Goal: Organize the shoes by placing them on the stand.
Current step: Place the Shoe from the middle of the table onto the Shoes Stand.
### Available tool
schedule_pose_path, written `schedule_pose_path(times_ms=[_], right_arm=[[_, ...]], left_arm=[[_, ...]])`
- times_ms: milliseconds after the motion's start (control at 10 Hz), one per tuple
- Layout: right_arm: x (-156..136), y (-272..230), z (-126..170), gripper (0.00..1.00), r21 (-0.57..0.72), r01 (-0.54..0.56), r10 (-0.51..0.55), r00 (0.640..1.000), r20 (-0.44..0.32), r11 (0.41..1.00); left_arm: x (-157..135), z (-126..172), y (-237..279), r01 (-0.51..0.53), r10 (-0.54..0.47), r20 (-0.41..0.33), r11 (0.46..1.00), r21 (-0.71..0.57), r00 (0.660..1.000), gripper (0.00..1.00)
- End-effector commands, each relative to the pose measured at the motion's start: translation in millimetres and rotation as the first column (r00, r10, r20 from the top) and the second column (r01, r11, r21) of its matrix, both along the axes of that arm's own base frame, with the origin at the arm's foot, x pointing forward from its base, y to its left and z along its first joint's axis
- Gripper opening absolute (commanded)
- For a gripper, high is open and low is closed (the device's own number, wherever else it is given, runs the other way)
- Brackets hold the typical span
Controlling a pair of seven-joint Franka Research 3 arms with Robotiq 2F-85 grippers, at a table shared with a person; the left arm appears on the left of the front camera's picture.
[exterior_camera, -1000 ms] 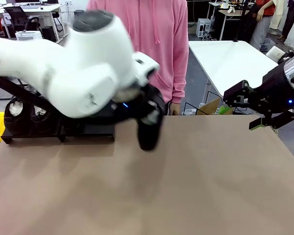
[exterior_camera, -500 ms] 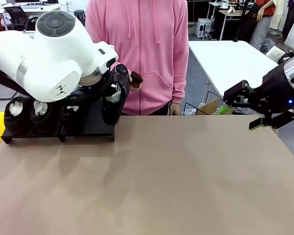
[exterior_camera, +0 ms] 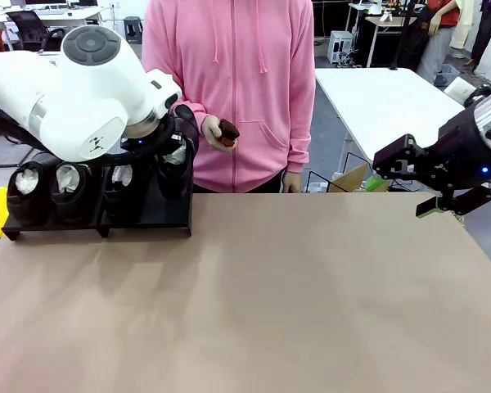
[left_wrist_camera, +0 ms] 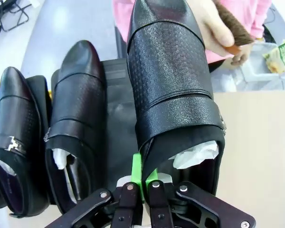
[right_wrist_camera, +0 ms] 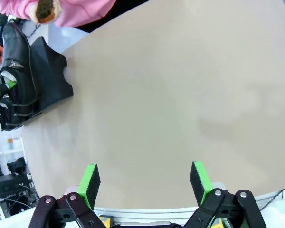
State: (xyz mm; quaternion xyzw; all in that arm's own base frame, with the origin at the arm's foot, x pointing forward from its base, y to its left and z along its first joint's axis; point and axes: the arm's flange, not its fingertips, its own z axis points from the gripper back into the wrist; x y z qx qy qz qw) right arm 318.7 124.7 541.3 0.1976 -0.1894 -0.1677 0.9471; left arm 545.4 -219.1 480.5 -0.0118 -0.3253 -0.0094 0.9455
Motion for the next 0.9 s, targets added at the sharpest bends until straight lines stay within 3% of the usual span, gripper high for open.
schedule_pose_path(times_ms=[0,800], right_arm=[[1.7,-2.9,0.4,1.00,-0.002,-0.021,0.021,1.000,0.006,1.000],[1.7,-2.9,0.4,1.00,-0.002,-0.021,0.021,1.000,0.006,1.000]], left_arm=[[5.6,-7.3,3.7,-0.028,0.028,0.033,0.999,0.015,0.999,0.00],[12.3,-44.0,24.1,-0.062,0.063,-0.026,0.997,0.039,0.998,0.00]])
